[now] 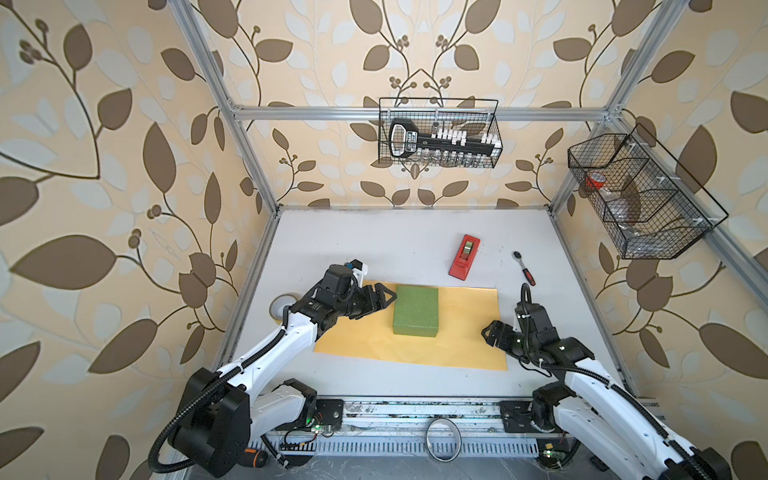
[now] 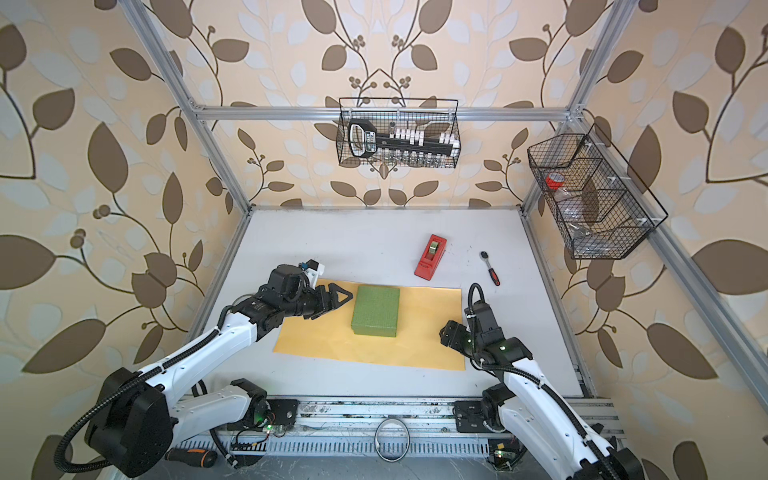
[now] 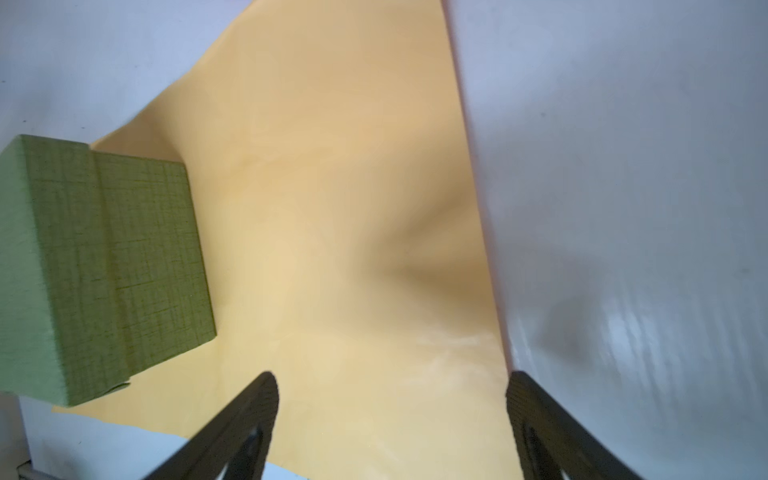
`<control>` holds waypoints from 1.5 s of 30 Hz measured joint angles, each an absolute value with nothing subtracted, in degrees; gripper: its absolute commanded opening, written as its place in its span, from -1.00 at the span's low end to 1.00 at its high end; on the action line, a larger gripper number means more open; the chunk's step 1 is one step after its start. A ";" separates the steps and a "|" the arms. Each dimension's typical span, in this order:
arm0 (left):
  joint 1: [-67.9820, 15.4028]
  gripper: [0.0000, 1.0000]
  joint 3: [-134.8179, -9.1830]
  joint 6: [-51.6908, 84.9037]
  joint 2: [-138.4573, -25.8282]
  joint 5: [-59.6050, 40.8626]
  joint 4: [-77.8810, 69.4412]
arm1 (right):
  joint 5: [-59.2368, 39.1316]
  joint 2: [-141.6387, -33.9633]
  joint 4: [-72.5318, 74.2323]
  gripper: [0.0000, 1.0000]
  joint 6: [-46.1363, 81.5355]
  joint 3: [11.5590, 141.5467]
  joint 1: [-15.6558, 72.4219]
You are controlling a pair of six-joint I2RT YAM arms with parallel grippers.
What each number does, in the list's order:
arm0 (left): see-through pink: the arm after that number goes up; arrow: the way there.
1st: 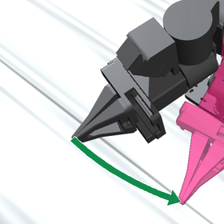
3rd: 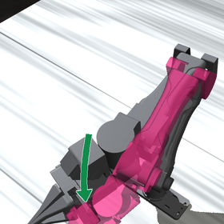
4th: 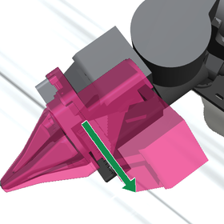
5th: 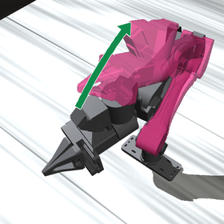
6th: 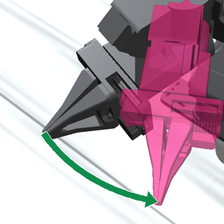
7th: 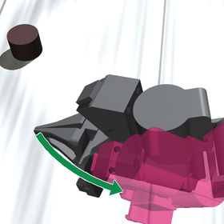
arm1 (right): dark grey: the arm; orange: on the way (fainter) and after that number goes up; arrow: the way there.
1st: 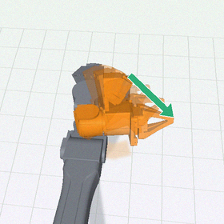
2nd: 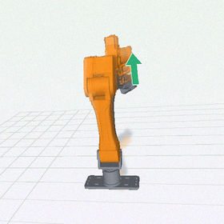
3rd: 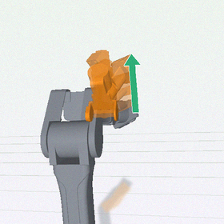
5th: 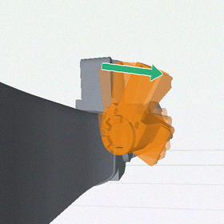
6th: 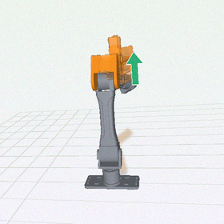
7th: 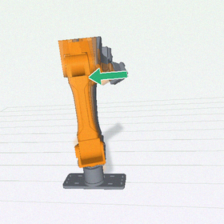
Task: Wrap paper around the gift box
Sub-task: 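Move the right gripper to the paper edge nearest it while the left gripper holds back, then grasp the yellow paper edge with the right gripper and lift it up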
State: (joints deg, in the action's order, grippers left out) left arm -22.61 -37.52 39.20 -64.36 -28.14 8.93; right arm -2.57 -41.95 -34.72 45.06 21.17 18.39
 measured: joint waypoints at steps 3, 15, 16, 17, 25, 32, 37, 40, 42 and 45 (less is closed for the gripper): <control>-22.94 0.64 -37.52 39.35 -64.36 -28.14 9.02 | -0.47 -40.18 -39.66 0.76 47.20 21.17 19.29; -22.96 0.65 -37.52 39.42 -64.36 -28.16 8.99 | -4.05 -46.65 -44.29 0.51 48.01 21.76 19.66; -22.96 0.65 -37.52 39.42 -64.36 -28.16 8.97 | -4.99 -46.63 -44.27 0.49 48.03 21.76 19.66; -22.96 0.65 -37.52 39.42 -64.36 -28.16 8.97 | -6.13 -46.65 -44.18 0.47 48.10 21.74 19.66; -22.96 0.65 -37.52 39.44 -64.36 -28.18 8.82 | -13.41 -44.27 -40.40 0.37 49.15 19.73 19.75; -22.96 0.65 -37.52 39.46 -64.36 -28.18 8.71 | -14.98 -37.63 -35.51 0.31 49.45 18.06 18.70; -22.96 0.65 -37.52 39.46 -64.36 -28.18 8.71 | -14.76 -34.11 -31.86 0.17 48.97 17.26 17.58; -22.96 0.65 -37.52 39.44 -64.36 -28.18 8.75 | -14.41 -31.46 -29.82 -0.08 49.39 15.92 17.45; -22.96 0.65 -37.52 39.44 -64.36 -28.18 8.78 | -13.74 -30.33 -29.06 -0.25 49.93 15.16 17.45; -22.96 0.65 -37.52 39.44 -64.36 -28.18 8.82 | -11.73 -29.45 -28.93 -0.49 50.02 14.68 17.45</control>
